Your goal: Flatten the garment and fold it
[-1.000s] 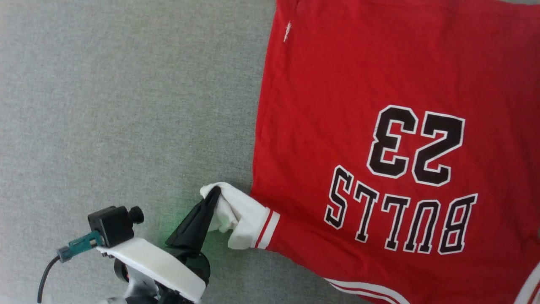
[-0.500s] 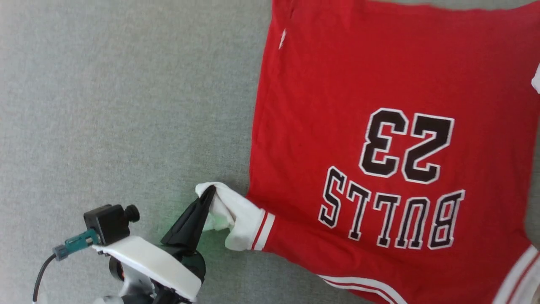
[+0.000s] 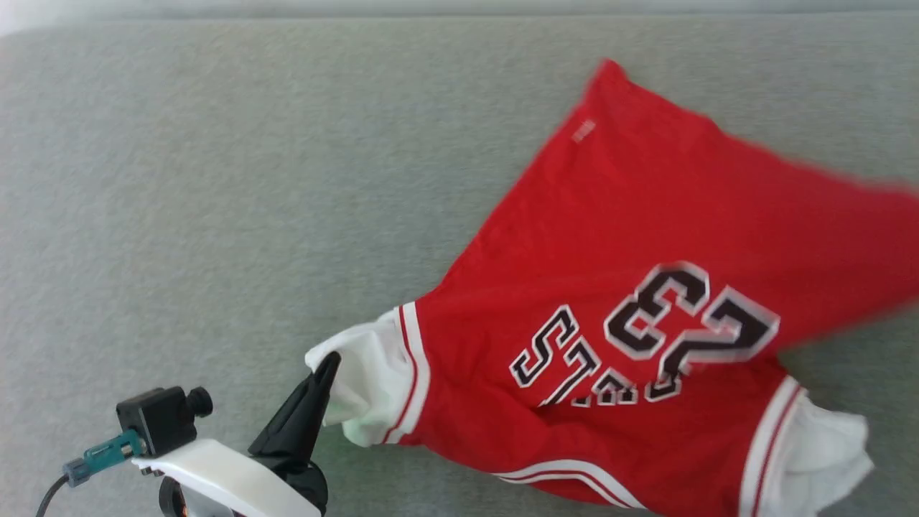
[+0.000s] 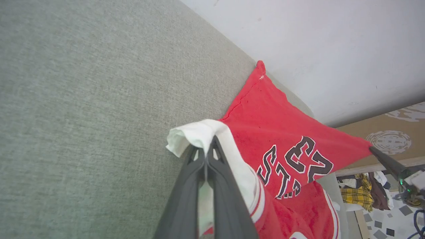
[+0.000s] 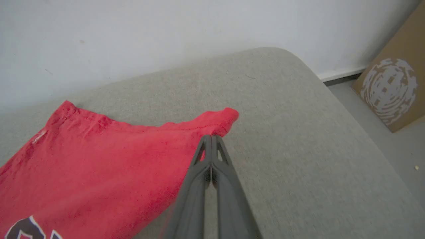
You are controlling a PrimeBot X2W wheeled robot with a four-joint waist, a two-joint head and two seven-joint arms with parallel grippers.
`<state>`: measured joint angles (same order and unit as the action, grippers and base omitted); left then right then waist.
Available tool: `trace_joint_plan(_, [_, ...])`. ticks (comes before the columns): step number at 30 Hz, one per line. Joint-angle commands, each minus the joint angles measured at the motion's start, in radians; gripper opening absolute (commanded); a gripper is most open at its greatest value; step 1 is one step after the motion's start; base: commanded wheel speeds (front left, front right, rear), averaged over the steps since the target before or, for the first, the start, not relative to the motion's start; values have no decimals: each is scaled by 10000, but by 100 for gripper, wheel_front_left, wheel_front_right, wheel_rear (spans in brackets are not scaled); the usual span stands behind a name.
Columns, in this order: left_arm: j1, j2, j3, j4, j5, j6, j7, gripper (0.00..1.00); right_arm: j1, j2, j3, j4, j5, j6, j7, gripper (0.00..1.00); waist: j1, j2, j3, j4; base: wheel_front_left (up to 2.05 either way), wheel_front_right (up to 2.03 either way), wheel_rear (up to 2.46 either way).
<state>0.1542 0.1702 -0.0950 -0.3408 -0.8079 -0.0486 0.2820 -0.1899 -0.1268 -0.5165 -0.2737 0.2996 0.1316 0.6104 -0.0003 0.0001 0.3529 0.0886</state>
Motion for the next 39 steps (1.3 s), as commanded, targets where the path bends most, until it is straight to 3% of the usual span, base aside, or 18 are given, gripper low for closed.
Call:
trace_joint_plan(1, [85, 53, 31, -69, 39, 64, 28, 0, 515, 223, -243, -247, 148, -9, 77, 0, 3, -1, -421, -528, 0, 0, 0])
trace_joint_plan(5, [235, 117, 159, -247, 0, 144, 35, 0, 3128, 741, -1056, -979, 960, -9, 619, 0, 3, -1, -429, -776, 0, 0, 0])
trace_joint_plan(7, [352, 157, 235, -320, -22, 191, 44, 0, 4143, 757, -939, -418, 1804, -9, 768, 0, 3, -1, -462, -908, 0, 0, 0])
trace_joint_plan(9, [435, 183, 268, -365, -51, 230, 80, 0, 4823, 760, -653, 119, 1831, -9, 404, 0, 3, -1, -552, -996, 0, 0, 0])
trace_joint_plan(15, [586, 197, 255, -436, -123, 348, 213, 0, 4696, 764, 592, 2441, 1247, -9, -1269, 0, 3, -1, -1032, -1150, 0, 0, 0])
trace_joint_plan(16, [605, 194, 244, -444, -132, 370, 236, 0, 4536, 764, 791, 2709, 1172, -9, -1457, 5, 3, -1, -1113, -1153, 0, 0, 0])
trace_joint_plan(17, [629, 192, 235, -455, -138, 392, 257, 0, 4392, 764, 960, 2869, 1126, -9, -1598, 25, 3, -1, -1183, -1158, 0, 0, 0])
trace_joint_plan(19, [673, 186, 220, -484, -141, 427, 277, 0, 4083, 764, 1066, 2861, 1045, -9, -1813, 100, 3, -1, -1267, -1161, 0, 0, 0])
trace_joint_plan(24, [664, 134, 95, -530, -121, 411, 256, 0, 3529, 713, 1254, 1008, 828, -9, -1303, 100, 3, -1, -1192, -1047, 0, 0, 0])
trace_joint_plan(28, [502, 99, -25, -529, -76, 324, 191, 0, 2813, 261, 1280, -1372, 1000, -9, -199, 100, 3, -1, -842, -864, 0, 0, 0])
trace_joint_plan(31, [281, 69, -137, -502, -57, 238, 167, 0, 1832, -48, 1444, -2424, 1078, -9, 462, 100, 3, -1, -462, -644, 0, 0, 0])
trace_joint_plan(34, [-35, 64, -244, -400, -13, 145, 158, 0, 729, -539, 1992, -2445, 892, -9, 813, 100, 3, -1, -26, -356, 0, 0, 0])
trace_joint_plan(39, [-550, 33, -442, -194, 8, -32, 142, 0, -1060, -1440, 3232, -1089, 390, -9, 1181, 100, 3, -1, 656, 125, 0, 0, 0])
